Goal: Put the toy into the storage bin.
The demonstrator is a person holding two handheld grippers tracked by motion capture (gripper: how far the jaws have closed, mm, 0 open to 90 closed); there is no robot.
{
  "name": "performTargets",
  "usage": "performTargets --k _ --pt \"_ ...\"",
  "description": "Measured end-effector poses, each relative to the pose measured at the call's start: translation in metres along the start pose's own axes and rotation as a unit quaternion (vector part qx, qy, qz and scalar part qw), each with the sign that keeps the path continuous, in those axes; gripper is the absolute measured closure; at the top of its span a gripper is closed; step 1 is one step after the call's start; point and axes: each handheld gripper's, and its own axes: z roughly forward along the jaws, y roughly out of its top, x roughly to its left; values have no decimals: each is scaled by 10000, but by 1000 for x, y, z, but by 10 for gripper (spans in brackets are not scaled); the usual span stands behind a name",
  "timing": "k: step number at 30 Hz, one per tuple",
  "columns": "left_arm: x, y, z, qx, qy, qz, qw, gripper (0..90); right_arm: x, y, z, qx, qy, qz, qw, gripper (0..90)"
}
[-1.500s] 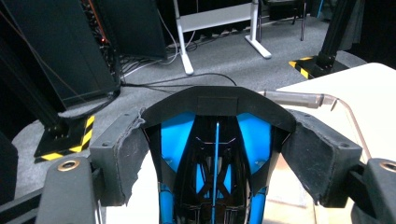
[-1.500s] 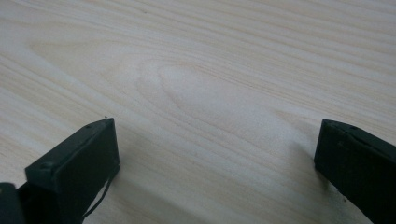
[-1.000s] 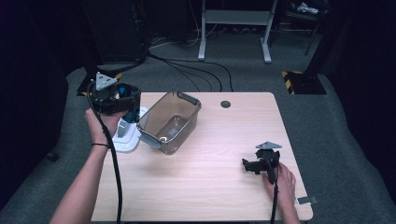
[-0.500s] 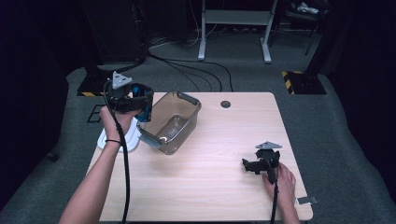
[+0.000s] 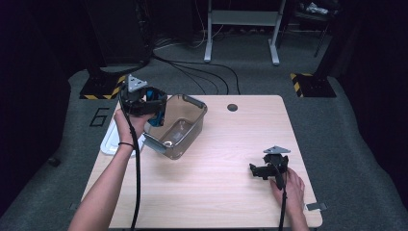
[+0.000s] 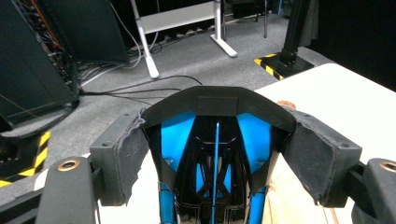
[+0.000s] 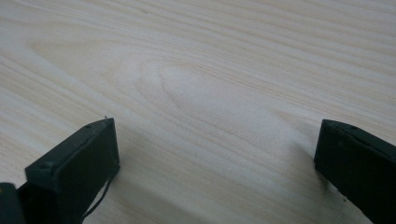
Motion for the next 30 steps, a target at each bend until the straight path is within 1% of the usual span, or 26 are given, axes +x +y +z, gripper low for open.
performTargets --k 7,16,24,25,26,29,30 --pt "-3 -4 8 90 -52 9 9999 250 0 0 0 3 0 1 10000 0" --pt "-9 -9 18 114 -94 7 9999 250 0 0 0 2 0 -1 10000 0" --pt "-12 -16 27 250 -138 -20 9996 250 0 0 0 4 0 0 10000 0" --pt "-12 -17 28 270 -170 -11 9995 250 0 0 0 4 -8 -5 10000 0" --pt "-13 -18 29 282 -154 -18 9995 250 0 0 0 5 -8 -5 10000 0" --pt "-14 -21 33 390 -197 4 9990 250 0 0 0 2 -10 -3 10000 0" --pt "-14 -22 34 375 -192 -16 9991 250 0 0 0 5 0 0 10000 0"
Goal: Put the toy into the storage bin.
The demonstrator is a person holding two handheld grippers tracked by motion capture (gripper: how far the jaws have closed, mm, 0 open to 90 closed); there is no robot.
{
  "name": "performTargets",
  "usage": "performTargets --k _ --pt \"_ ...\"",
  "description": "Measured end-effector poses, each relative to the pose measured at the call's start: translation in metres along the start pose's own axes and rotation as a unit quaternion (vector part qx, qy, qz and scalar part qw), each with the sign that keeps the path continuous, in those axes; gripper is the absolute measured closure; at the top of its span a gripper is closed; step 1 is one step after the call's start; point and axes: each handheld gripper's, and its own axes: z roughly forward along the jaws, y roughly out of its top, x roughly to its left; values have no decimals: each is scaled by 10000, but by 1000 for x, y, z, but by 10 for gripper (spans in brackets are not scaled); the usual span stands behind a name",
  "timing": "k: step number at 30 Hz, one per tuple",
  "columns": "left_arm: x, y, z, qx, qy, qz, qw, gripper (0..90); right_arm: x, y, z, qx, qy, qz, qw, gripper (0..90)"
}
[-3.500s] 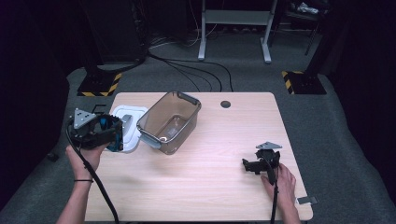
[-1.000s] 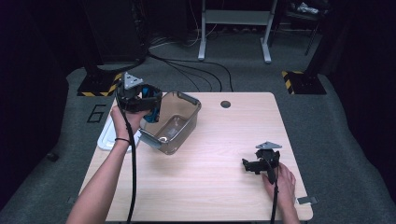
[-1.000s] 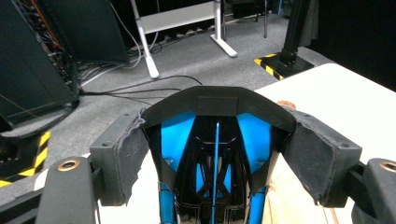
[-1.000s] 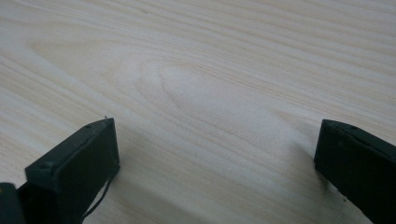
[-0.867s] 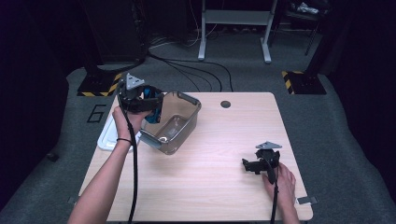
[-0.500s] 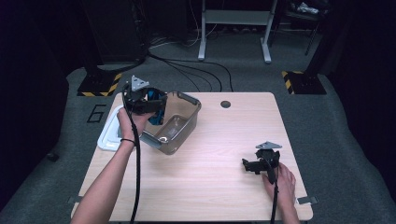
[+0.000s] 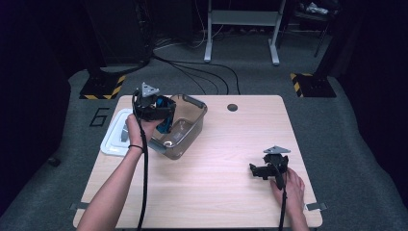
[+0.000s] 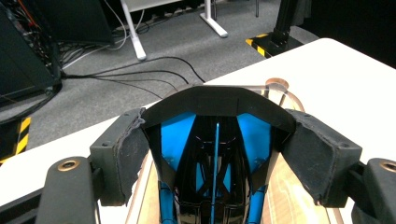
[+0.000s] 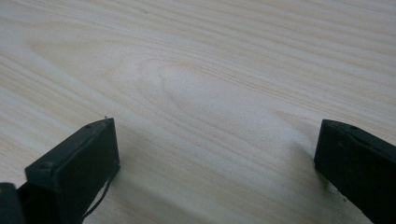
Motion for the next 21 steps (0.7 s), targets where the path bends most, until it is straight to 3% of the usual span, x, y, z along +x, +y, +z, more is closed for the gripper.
performTargets --k 21 --pt "-1 -25 16 320 -140 -94 9993 249 0 0 0 -2 -1 0 10000 0"
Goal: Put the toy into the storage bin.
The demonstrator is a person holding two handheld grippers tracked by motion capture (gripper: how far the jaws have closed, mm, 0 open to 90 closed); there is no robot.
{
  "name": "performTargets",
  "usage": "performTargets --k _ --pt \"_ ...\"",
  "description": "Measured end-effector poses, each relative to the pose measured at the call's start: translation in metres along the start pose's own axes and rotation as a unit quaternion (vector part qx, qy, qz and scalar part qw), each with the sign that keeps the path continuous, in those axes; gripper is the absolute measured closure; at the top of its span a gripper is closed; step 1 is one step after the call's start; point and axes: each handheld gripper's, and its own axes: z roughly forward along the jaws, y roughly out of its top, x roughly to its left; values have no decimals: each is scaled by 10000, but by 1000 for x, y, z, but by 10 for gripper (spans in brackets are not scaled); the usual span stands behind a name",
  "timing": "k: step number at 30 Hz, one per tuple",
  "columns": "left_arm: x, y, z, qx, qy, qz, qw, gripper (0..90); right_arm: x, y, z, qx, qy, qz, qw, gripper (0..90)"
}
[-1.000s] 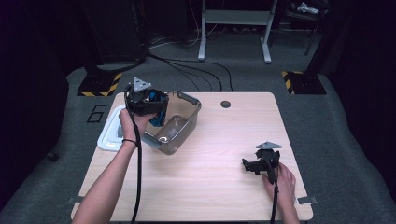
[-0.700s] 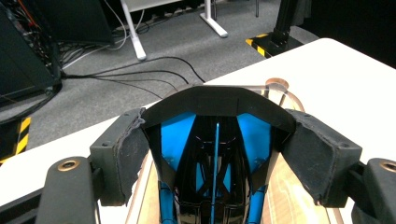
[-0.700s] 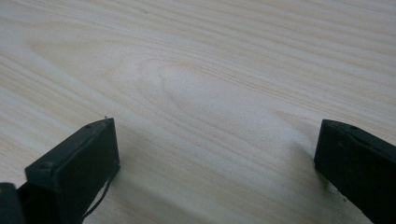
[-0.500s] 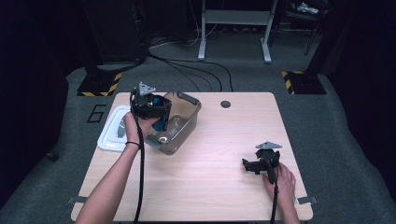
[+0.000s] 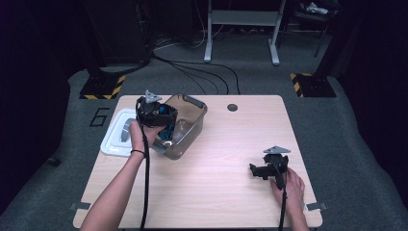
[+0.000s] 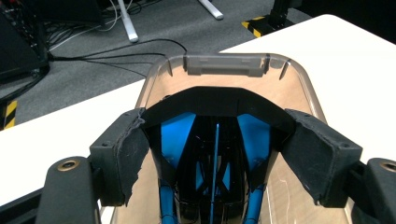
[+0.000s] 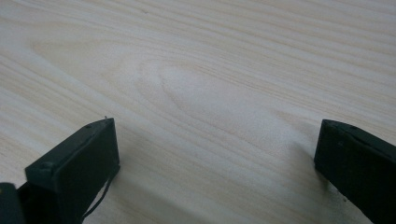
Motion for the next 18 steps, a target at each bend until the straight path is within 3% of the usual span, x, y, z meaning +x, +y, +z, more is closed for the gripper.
performTargets --k 18 --pt "1 -23 6 302 -234 31 9993 249 0 0 0 2 -7 -4 10000 0"
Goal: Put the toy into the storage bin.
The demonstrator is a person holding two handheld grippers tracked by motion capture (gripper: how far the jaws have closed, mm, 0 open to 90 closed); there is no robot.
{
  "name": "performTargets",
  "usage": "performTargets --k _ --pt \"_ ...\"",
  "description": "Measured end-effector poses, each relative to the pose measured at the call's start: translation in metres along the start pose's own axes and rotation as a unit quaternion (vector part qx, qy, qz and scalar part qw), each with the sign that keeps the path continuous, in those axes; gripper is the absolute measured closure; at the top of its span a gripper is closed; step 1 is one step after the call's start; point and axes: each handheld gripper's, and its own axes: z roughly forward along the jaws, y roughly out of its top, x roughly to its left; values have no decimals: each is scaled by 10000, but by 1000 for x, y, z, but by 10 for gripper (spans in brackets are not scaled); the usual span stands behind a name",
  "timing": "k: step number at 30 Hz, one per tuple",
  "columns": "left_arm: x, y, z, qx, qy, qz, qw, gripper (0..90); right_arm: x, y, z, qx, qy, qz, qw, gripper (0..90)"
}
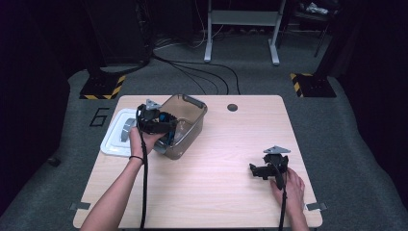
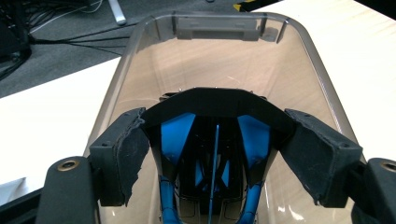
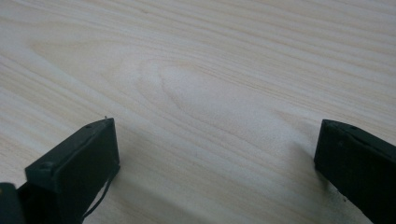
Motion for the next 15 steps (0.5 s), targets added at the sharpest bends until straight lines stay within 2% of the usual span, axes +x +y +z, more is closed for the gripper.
performTargets --k 6,15 --pt "-1 -6 2 -2 -55 18 10000 249 0 0 0 -5 -2 0 10000 0" --pt "2 -13 3 155 -138 1 9998 249 0 0 0 -6 -3 3 10000 0"
